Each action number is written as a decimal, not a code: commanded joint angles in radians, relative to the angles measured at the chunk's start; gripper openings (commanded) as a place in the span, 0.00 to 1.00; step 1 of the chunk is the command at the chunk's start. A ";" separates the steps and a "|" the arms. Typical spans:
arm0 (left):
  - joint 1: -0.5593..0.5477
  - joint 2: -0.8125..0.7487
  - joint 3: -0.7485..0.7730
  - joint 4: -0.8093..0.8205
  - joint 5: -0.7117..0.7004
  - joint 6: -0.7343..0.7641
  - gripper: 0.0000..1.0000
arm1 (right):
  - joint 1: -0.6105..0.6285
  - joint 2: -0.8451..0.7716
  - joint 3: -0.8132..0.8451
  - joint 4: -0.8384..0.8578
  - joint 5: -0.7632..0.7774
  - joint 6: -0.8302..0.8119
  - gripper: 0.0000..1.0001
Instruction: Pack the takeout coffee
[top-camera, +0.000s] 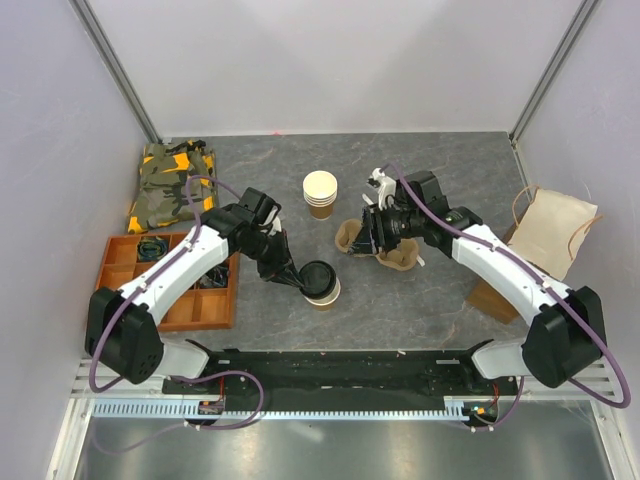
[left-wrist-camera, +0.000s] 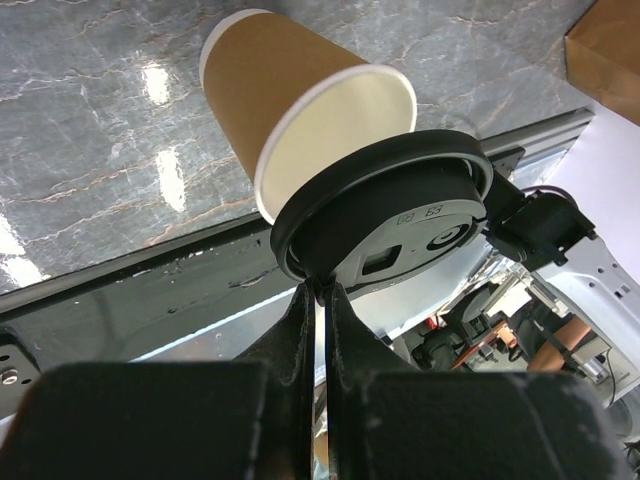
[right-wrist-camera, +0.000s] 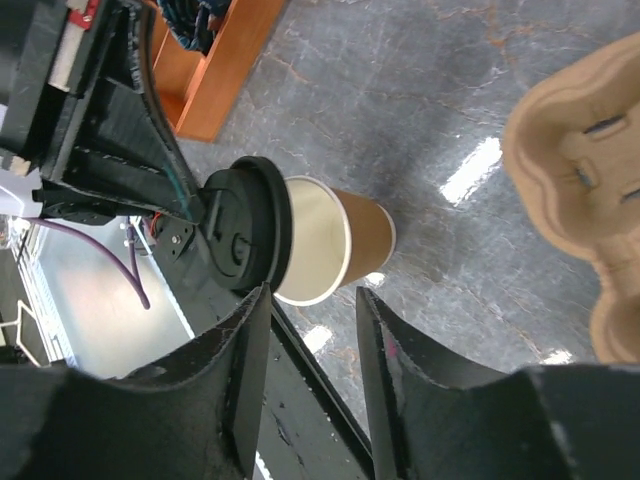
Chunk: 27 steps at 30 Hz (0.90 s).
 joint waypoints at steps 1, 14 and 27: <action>-0.008 0.022 0.026 0.004 -0.039 -0.019 0.02 | 0.027 0.020 -0.005 0.040 -0.004 0.029 0.46; -0.038 0.069 0.041 -0.004 -0.050 -0.011 0.02 | 0.084 0.028 -0.068 0.095 -0.024 0.078 0.40; -0.038 0.109 0.072 -0.004 -0.047 -0.010 0.04 | 0.105 0.042 -0.092 0.112 -0.034 0.086 0.43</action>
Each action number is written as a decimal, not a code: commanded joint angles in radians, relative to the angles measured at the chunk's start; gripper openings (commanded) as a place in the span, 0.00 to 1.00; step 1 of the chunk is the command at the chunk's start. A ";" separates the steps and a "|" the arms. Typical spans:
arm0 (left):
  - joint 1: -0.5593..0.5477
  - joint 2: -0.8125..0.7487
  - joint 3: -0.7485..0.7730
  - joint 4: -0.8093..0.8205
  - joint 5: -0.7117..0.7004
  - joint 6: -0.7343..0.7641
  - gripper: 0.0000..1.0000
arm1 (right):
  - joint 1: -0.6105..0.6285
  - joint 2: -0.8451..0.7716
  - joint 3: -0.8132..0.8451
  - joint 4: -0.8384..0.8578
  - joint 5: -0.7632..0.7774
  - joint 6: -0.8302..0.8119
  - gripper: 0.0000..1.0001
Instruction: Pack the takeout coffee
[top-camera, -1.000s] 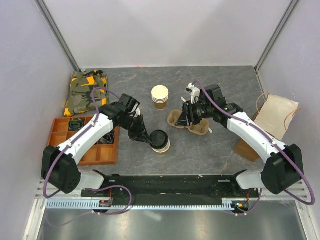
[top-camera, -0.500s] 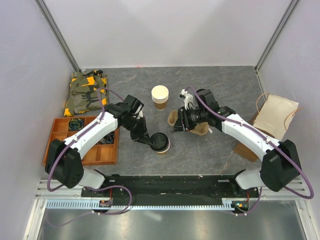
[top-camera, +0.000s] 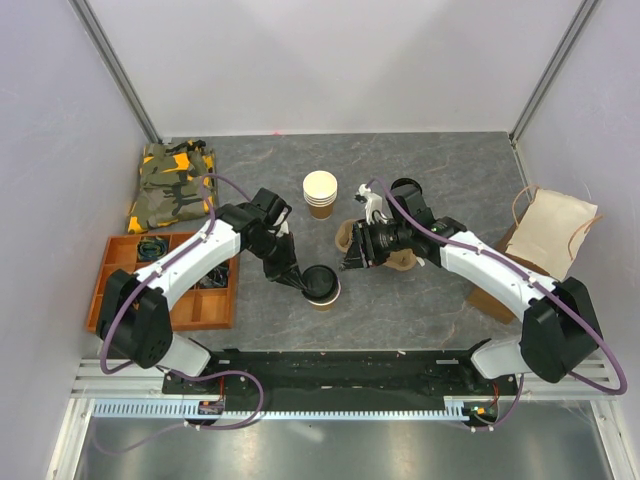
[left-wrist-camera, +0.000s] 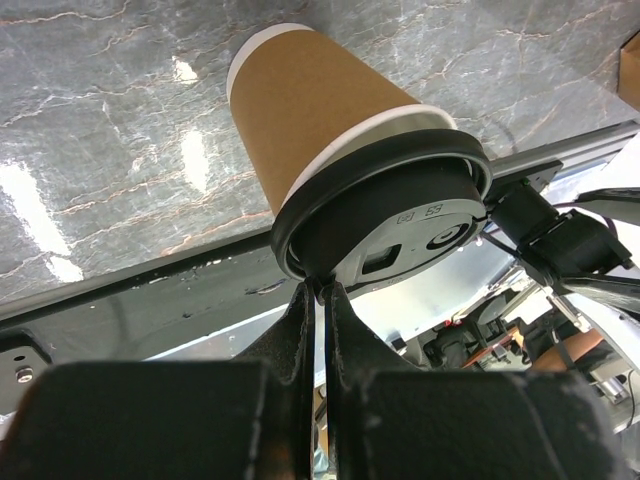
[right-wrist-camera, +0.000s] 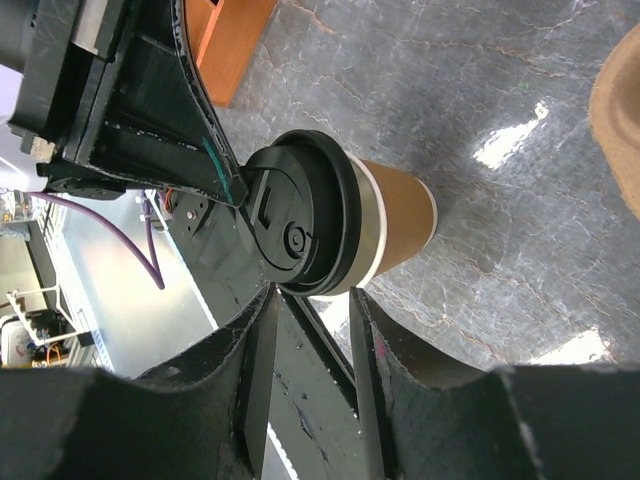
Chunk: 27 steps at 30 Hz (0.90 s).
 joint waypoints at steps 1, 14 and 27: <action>-0.004 0.009 0.049 -0.001 0.000 -0.010 0.06 | 0.011 0.009 -0.012 0.036 -0.022 0.011 0.43; -0.011 0.009 0.029 0.003 0.007 -0.015 0.09 | 0.012 0.018 -0.010 0.033 -0.018 0.007 0.44; -0.011 0.020 0.010 0.011 0.007 -0.016 0.14 | 0.012 0.021 -0.009 0.033 -0.013 0.004 0.46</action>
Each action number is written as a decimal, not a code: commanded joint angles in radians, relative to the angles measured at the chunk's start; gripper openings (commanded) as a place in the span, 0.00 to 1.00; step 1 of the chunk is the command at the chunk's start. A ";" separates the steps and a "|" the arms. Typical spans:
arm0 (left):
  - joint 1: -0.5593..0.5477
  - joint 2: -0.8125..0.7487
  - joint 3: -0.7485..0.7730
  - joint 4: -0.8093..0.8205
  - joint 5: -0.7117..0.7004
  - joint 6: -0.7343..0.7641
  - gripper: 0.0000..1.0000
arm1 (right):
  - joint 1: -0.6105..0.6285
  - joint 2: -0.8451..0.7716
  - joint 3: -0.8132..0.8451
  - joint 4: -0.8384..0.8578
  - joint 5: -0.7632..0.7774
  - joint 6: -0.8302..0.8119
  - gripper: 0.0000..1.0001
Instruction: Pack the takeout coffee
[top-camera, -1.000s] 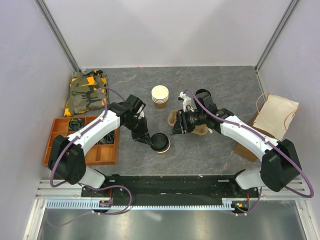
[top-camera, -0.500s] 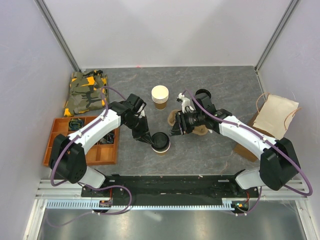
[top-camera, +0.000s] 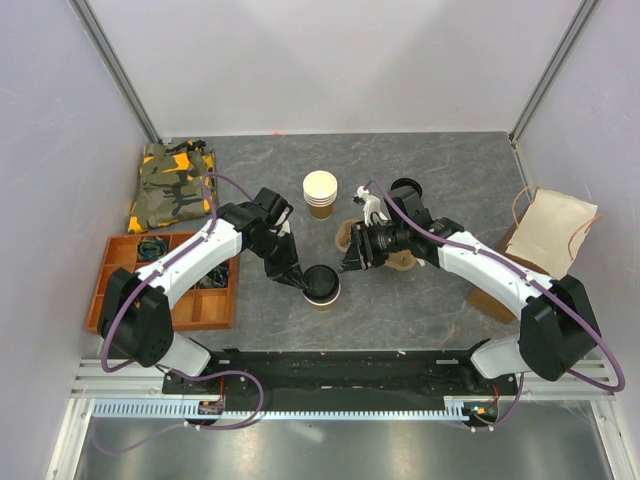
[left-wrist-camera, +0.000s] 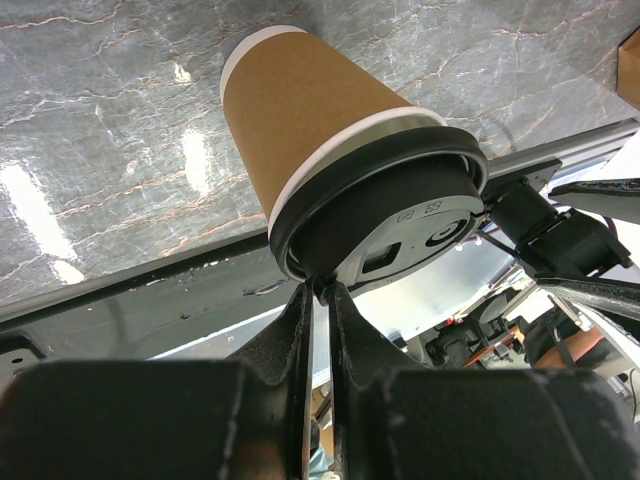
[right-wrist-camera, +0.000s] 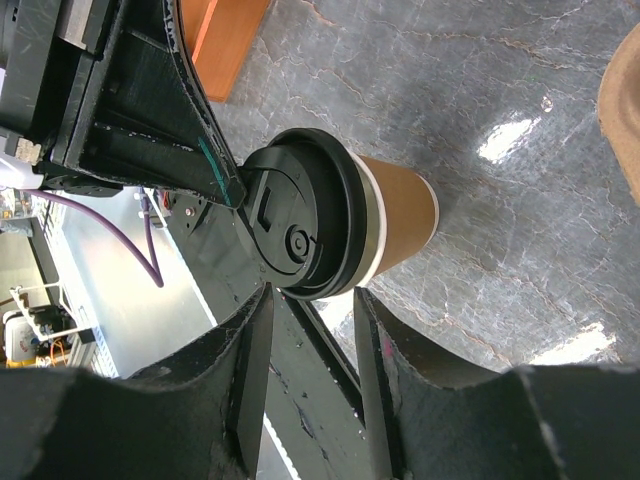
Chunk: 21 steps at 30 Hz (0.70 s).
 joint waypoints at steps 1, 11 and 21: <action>-0.006 0.011 -0.002 0.010 0.006 -0.016 0.15 | 0.004 0.010 -0.001 0.025 -0.013 0.001 0.46; -0.005 0.010 -0.001 0.013 0.021 -0.019 0.21 | 0.004 0.009 0.002 0.019 -0.010 -0.005 0.47; -0.005 -0.038 0.033 0.028 0.073 -0.007 0.37 | 0.004 0.009 0.021 0.001 -0.010 -0.023 0.48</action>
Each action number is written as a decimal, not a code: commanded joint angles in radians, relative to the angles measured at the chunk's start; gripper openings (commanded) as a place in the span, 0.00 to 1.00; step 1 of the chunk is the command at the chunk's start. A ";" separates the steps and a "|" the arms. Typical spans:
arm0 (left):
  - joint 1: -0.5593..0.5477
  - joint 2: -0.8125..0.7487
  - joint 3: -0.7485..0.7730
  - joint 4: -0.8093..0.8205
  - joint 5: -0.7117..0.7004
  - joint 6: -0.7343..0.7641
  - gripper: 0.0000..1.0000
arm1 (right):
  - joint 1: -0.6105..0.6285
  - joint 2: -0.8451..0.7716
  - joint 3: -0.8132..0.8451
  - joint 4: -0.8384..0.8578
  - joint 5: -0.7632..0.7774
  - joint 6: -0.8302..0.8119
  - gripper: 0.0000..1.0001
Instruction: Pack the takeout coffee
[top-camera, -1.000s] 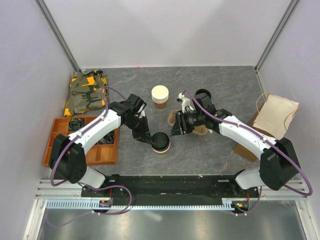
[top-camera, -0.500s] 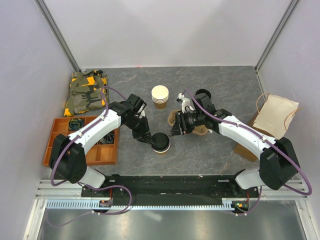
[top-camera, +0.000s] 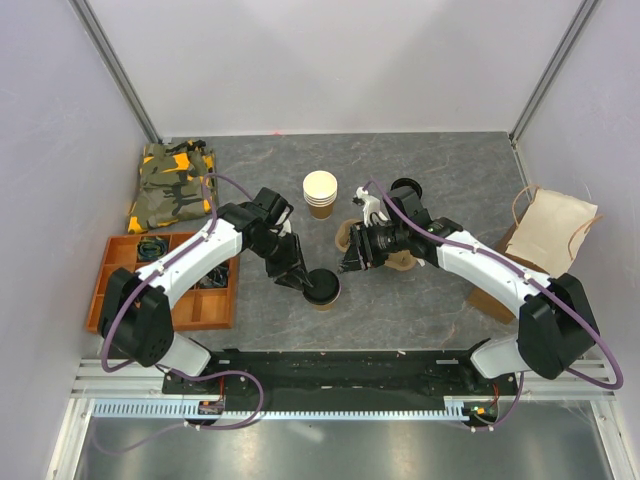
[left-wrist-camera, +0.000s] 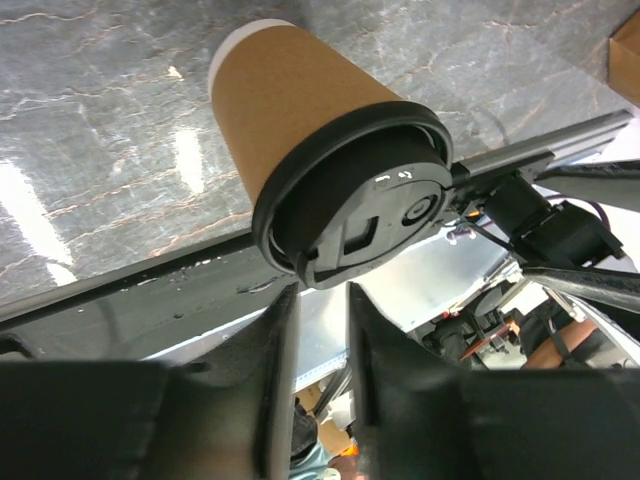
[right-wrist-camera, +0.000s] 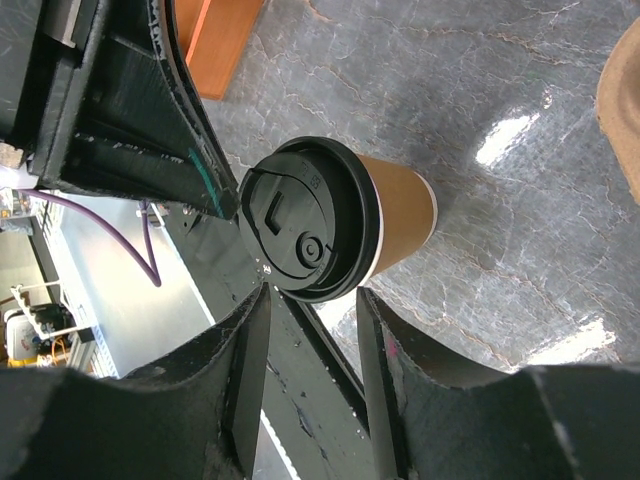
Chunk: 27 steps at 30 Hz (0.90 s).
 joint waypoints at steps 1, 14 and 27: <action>-0.005 -0.051 0.057 0.023 0.063 0.001 0.41 | 0.003 -0.003 0.033 -0.004 -0.007 -0.028 0.48; 0.041 -0.353 0.182 0.095 -0.012 0.323 1.00 | -0.005 -0.063 0.079 -0.072 -0.036 -0.082 0.54; 0.158 -0.597 -0.310 0.434 0.297 0.121 0.83 | -0.014 -0.077 -0.126 0.046 -0.136 0.106 0.79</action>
